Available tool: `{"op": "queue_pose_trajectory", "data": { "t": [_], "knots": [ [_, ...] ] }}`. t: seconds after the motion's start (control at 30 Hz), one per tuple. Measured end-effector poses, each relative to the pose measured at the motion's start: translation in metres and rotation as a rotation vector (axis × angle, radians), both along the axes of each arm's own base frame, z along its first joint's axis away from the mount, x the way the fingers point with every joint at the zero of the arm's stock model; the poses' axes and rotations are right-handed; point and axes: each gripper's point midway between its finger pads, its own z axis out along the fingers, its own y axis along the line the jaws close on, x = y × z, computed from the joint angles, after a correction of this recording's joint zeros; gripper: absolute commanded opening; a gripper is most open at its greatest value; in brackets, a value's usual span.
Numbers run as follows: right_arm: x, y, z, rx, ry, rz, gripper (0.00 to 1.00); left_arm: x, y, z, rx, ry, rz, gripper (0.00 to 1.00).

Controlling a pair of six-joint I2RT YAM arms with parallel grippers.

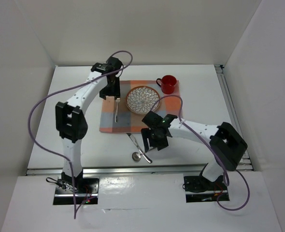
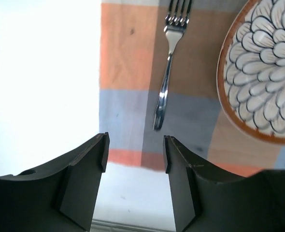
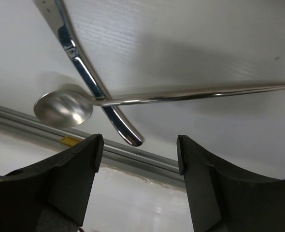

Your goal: Set the dinner table for one person

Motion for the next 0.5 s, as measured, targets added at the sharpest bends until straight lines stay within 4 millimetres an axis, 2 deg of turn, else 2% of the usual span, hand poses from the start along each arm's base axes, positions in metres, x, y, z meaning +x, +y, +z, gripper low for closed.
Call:
{"op": "queue_pose_trajectory", "data": {
  "t": [0.1,0.2,0.27,0.4,0.5],
  "knots": [
    [-0.004,0.004,-0.012,-0.017,0.037,-0.002,0.70,-0.023,0.009,0.031,-0.023,-0.061,0.028,0.65],
    [-0.006,0.011,-0.011,0.004,0.038,-0.009,0.62,-0.044,0.017,0.047,-0.036,-0.091,0.049,0.65],
    [-0.005,0.018,-0.009,0.037,0.040,-0.013,0.60,-0.050,0.019,0.048,-0.038,-0.091,0.053,0.65],
    [-0.001,0.027,-0.009,0.085,0.021,0.005,0.71,-0.056,0.019,0.038,-0.039,-0.066,0.065,0.62],
    [0.004,0.027,-0.009,0.083,-0.020,0.072,0.73,-0.061,0.018,0.030,-0.045,-0.038,0.063,0.61]
  ]
}}
